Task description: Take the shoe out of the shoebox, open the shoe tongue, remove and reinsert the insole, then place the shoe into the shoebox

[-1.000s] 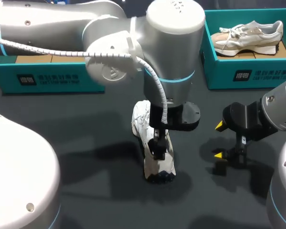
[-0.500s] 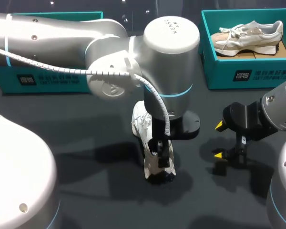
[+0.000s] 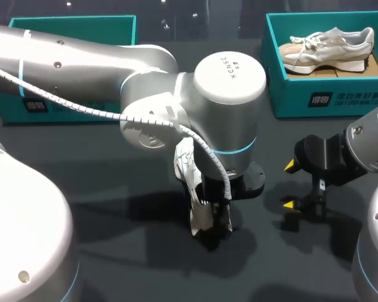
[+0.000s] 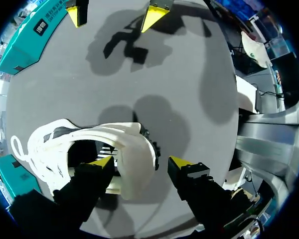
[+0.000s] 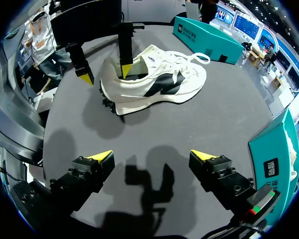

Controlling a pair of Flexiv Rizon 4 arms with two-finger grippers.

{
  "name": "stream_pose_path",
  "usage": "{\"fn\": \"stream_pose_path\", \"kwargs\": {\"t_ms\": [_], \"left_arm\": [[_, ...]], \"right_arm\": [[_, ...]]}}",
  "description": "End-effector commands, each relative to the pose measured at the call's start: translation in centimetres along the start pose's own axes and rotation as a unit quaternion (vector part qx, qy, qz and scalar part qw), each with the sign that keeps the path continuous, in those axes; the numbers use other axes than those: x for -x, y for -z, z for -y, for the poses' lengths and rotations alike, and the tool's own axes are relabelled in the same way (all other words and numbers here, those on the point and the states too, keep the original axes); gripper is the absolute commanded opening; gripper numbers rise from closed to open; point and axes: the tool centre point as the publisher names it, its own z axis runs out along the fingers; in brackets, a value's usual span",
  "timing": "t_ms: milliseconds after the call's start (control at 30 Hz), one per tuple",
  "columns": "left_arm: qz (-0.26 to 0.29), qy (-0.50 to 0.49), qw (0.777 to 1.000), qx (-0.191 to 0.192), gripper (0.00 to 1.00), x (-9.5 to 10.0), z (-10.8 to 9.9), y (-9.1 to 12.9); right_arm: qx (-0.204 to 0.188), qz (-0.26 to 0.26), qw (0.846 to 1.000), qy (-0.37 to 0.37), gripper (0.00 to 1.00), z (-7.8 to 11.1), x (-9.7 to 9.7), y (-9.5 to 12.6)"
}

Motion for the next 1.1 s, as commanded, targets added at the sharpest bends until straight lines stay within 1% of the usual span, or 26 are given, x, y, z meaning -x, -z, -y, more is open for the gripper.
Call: {"fn": "stream_pose_path", "kwargs": {"t_ms": [33, 100, 233, 300, 633, 833, 933, 1100], "left_arm": [[0.0, 0.008, 1.0, -0.003, 0.71, 0.0, 0.0, -0.9], [-0.002, 0.013, 1.0, -0.005, 0.71, 0.1, -0.1, -1.2], [-0.002, 0.019, 1.0, -0.004, 0.77, 0.2, -0.2, -1.8], [-0.001, 0.022, 1.0, -0.004, 0.78, 0.1, -0.2, -1.9], [0.0, 0.016, 1.0, 0.002, 0.75, -0.1, -0.2, -2.8], [0.001, 0.013, 1.0, 0.007, 0.69, -0.3, 0.0, -3.1], [0.001, 0.008, 1.0, 0.012, 0.69, -0.4, 0.2, -3.3], [0.001, 0.005, 1.0, 0.015, 0.66, -0.4, 0.4, -3.4]], "right_arm": [[0.0, 0.001, 1.0, 0.0, 1.0, 0.0, -0.2, 0.1], [0.0, 0.001, 1.0, 0.0, 1.0, 0.0, -0.2, 0.1], [0.0, 0.001, 1.0, 0.0, 1.0, 0.0, -0.2, 0.1], [0.0, 0.001, 1.0, 0.0, 1.0, 0.0, -0.2, 0.1], [0.0, 0.001, 1.0, 0.0, 1.0, 0.0, -0.2, 0.1], [0.0, 0.001, 1.0, 0.0, 1.0, 0.0, -0.2, 0.1], [0.0, 0.001, 1.0, 0.0, 1.0, 0.0, -0.2, 0.1], [0.0, 0.001, 1.0, 0.0, 1.0, 0.0, -0.2, 0.1]]}}
